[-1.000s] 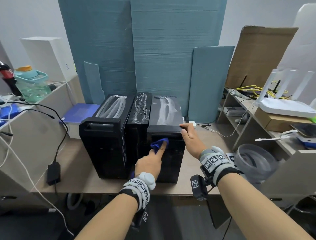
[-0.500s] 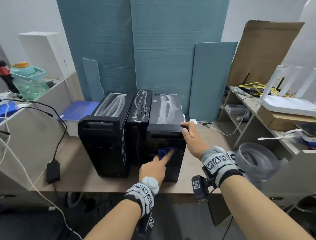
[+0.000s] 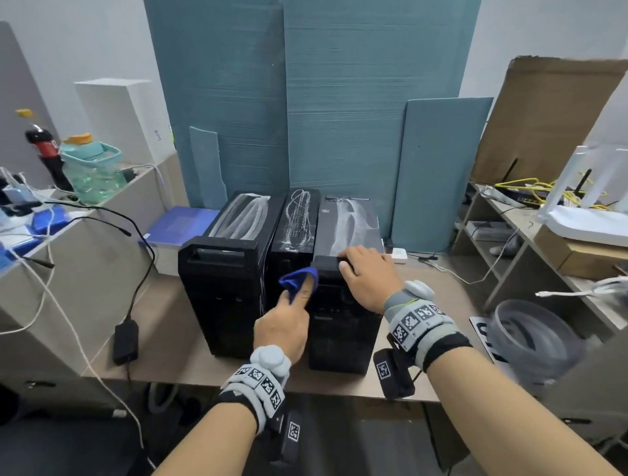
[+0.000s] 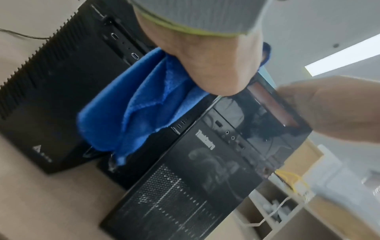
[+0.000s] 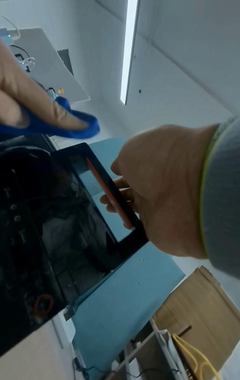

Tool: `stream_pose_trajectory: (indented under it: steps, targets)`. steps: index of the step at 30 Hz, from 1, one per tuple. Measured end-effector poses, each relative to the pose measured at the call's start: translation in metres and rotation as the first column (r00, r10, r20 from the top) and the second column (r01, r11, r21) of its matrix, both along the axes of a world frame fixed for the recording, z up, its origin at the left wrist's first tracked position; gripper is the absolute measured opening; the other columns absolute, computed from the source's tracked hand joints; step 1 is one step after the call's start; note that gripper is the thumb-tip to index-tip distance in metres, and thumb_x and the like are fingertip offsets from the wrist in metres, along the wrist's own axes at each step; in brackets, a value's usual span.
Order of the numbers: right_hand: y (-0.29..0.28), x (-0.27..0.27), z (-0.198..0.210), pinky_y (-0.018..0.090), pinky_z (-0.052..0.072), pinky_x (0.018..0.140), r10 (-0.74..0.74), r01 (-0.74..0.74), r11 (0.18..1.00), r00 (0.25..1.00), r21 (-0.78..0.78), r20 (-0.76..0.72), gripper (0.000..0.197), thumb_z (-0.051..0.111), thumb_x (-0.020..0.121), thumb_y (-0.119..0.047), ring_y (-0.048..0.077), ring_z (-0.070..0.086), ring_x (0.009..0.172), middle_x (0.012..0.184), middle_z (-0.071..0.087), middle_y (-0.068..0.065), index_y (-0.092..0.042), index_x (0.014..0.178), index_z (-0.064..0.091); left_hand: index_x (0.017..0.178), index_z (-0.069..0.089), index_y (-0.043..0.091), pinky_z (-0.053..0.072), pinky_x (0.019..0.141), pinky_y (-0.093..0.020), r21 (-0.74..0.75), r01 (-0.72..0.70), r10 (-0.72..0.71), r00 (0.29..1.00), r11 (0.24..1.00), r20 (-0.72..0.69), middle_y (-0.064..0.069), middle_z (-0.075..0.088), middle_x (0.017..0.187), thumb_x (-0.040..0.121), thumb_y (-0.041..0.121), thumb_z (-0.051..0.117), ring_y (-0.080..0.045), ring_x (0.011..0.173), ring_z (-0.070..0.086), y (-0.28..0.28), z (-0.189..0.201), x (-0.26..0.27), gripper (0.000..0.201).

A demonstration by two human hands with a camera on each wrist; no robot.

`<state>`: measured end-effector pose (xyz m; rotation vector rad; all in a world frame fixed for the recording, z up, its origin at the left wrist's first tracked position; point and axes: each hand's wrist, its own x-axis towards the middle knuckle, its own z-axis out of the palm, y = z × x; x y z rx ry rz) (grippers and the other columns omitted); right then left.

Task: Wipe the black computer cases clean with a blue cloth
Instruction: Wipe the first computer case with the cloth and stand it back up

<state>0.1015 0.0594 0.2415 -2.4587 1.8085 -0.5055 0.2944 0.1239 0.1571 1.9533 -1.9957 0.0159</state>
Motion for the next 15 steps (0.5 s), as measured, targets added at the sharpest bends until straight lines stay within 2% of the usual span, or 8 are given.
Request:
stream_pose_trajectory:
  steps: [2,4,5,7,10,12,13,15]
  targets:
    - [0.0,0.001,-0.005,0.041,0.033,0.095,-0.03,0.027,0.999,0.994,-0.036,-0.104,0.036,0.029,0.104,-0.047,0.023,0.05,0.116,0.12,0.058,-0.004,-0.029,0.124,0.053,0.147,-0.012,0.062,0.05,0.063,-0.039,0.08,0.066,-0.069,0.997,0.995,0.038,0.004,0.05,0.127,0.098,0.027,0.035,-0.031,0.073,0.062,0.007,-0.009,0.0,0.076]
    - [0.001,-0.001,-0.01,0.041,0.033,0.092,-0.03,0.019,0.997,0.987,-0.069,-0.157,0.039,0.029,0.102,-0.055,0.023,0.05,0.114,0.116,0.057,-0.005,-0.029,0.122,0.052,0.143,-0.025,0.061,0.049,0.06,-0.039,0.139,0.083,-0.09,0.995,0.987,0.042,0.003,0.05,0.12,0.098,0.026,0.033,-0.03,0.071,0.06,0.02,-0.027,0.002,0.082]
    - [0.001,0.0,-0.01,0.041,0.033,0.092,-0.013,0.0,0.997,0.986,-0.08,-0.168,0.041,0.031,0.101,-0.058,0.023,0.049,0.113,0.115,0.056,-0.006,-0.028,0.122,0.051,0.139,-0.032,0.061,0.046,0.057,-0.037,0.13,0.073,-0.078,0.996,0.989,0.037,0.004,0.05,0.119,0.097,0.027,0.034,-0.028,0.067,0.056,0.023,-0.031,0.004,0.086]
    - [0.0,0.0,-0.009,0.041,0.034,0.092,-0.013,-0.004,0.996,0.982,-0.091,-0.191,0.044,0.035,0.099,-0.062,0.024,0.049,0.113,0.115,0.056,-0.005,-0.027,0.121,0.051,0.139,-0.035,0.058,0.042,0.053,-0.036,0.062,0.056,-0.059,0.997,0.996,0.048,0.005,0.049,0.123,0.096,0.028,0.038,-0.025,0.061,0.047,0.02,-0.024,0.004,0.09]
    - [-0.001,0.004,-0.012,0.042,0.035,0.093,-0.035,0.01,0.994,0.974,-0.11,-0.223,0.044,0.037,0.098,-0.063,0.024,0.049,0.113,0.115,0.056,-0.004,-0.027,0.12,0.051,0.149,-0.019,0.056,0.043,0.054,-0.036,-0.024,0.024,-0.023,0.999,0.999,0.039,0.005,0.049,0.12,0.098,0.027,0.04,-0.025,0.059,0.047,0.003,0.005,0.001,0.083]
    - [0.0,0.004,-0.012,0.042,0.036,0.091,-0.034,0.01,0.993,0.978,-0.118,-0.208,0.042,0.041,0.097,-0.062,0.025,0.05,0.112,0.114,0.056,-0.005,-0.027,0.12,0.051,0.152,-0.016,0.054,0.041,0.053,-0.035,-0.018,0.023,-0.022,0.996,1.0,0.091,0.004,0.051,0.116,0.097,0.026,0.039,-0.028,0.06,0.053,-0.003,0.013,-0.001,0.082]
    - [0.0,0.003,-0.012,0.042,0.035,0.09,-0.023,-0.001,0.993,0.977,-0.114,-0.211,0.038,0.045,0.097,-0.057,0.025,0.05,0.112,0.115,0.055,-0.005,-0.027,0.121,0.05,0.154,-0.011,0.052,0.041,0.053,-0.035,0.023,0.055,-0.057,0.992,0.998,0.113,0.004,0.052,0.116,0.096,0.026,0.038,-0.03,0.063,0.057,-0.002,0.006,0.0,0.08]
    - [-0.001,-0.001,-0.01,0.04,0.034,0.089,0.003,-0.03,0.994,0.968,-0.103,-0.251,0.031,0.054,0.095,-0.034,0.025,0.049,0.114,0.119,0.053,-0.004,-0.026,0.124,0.048,0.156,-0.001,0.046,0.047,0.054,-0.035,0.11,0.128,-0.148,0.971,0.986,0.189,0.003,0.053,0.119,0.093,0.025,0.036,-0.031,0.068,0.061,0.012,-0.025,0.004,0.076]
